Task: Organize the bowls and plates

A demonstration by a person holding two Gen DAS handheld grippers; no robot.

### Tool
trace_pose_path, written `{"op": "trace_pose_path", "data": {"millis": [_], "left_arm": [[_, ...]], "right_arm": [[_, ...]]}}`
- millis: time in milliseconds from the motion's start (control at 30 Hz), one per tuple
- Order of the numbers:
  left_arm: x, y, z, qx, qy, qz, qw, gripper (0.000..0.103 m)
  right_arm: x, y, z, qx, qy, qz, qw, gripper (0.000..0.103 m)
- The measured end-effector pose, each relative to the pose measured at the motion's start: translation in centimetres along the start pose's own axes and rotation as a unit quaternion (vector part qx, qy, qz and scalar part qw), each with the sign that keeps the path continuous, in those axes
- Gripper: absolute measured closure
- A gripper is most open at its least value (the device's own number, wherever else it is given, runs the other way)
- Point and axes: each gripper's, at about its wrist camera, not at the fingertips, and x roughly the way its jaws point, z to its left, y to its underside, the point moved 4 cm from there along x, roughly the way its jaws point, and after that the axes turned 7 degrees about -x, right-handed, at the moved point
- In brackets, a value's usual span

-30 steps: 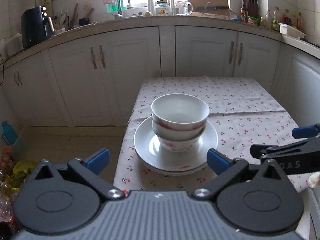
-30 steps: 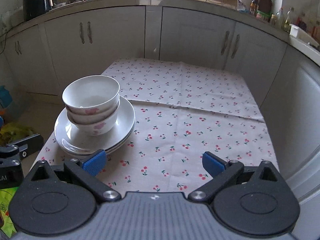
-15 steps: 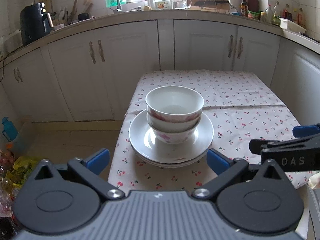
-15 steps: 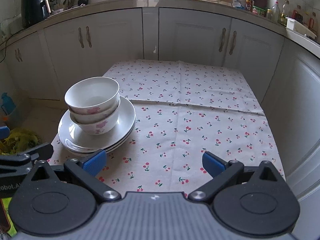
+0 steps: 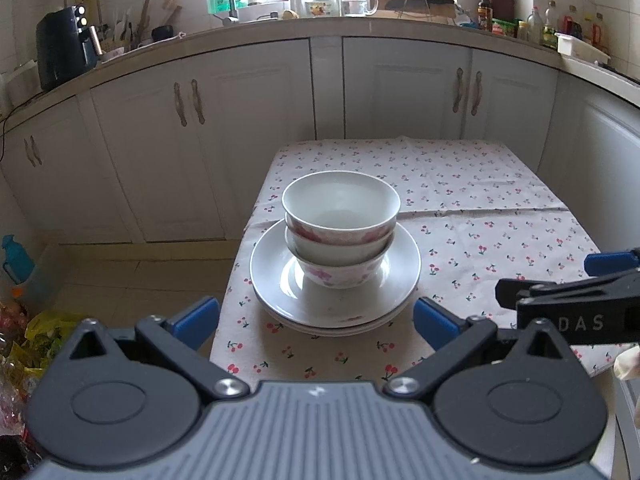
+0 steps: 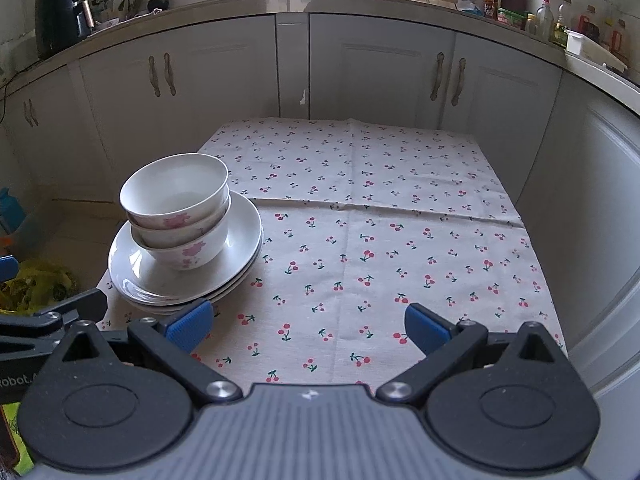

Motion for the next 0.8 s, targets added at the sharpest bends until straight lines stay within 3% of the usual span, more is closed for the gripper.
{"op": "trace_pose_path", "data": {"millis": [800], "left_arm": [[0.18,-0.33,0.06,0.003,0.006,0.002,1.0000,0.001]], "right_arm": [[-0.08,-0.18,-0.26,0.000,0.006,0.002,1.000,0.000]]}}
